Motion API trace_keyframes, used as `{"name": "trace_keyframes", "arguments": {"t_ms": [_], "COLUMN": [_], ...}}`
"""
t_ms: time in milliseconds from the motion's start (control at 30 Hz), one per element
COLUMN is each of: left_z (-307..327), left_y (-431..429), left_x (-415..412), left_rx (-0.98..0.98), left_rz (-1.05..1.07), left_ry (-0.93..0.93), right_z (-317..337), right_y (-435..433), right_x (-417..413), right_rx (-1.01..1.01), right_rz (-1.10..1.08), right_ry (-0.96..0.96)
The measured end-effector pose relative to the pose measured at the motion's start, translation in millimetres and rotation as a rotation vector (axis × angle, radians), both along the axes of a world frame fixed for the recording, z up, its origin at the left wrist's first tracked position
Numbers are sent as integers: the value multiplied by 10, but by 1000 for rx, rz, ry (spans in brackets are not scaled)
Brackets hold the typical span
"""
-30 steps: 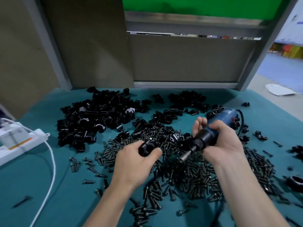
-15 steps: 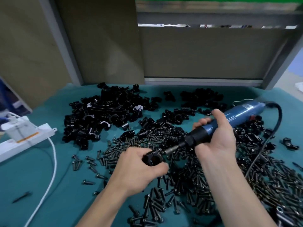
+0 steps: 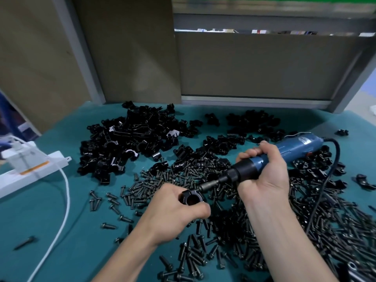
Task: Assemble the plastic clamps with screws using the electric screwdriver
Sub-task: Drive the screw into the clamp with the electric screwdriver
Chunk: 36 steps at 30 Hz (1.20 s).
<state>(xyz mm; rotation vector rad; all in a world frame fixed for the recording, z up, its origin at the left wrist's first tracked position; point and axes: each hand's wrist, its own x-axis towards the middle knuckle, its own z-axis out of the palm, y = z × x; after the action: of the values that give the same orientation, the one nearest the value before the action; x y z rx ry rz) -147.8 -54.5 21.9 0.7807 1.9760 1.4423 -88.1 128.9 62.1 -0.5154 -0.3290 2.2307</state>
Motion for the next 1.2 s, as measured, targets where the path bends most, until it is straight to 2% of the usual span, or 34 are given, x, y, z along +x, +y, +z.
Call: {"name": "trace_keyframes", "arguments": {"t_ms": [400, 767, 1200], "left_z": [-6, -16, -7], "left_y": [13, 10, 14], "left_x": [21, 4, 5], "left_rx": [58, 29, -9], "left_rz": [3, 36, 55], "left_ry": [-125, -72, -62], "right_z": [27, -58, -81], "right_y": [-42, -63, -76], "right_x": [-23, -52, -64], "right_rx": [69, 46, 115], "right_rz": [4, 29, 50], "right_ry": [30, 30, 73]}}
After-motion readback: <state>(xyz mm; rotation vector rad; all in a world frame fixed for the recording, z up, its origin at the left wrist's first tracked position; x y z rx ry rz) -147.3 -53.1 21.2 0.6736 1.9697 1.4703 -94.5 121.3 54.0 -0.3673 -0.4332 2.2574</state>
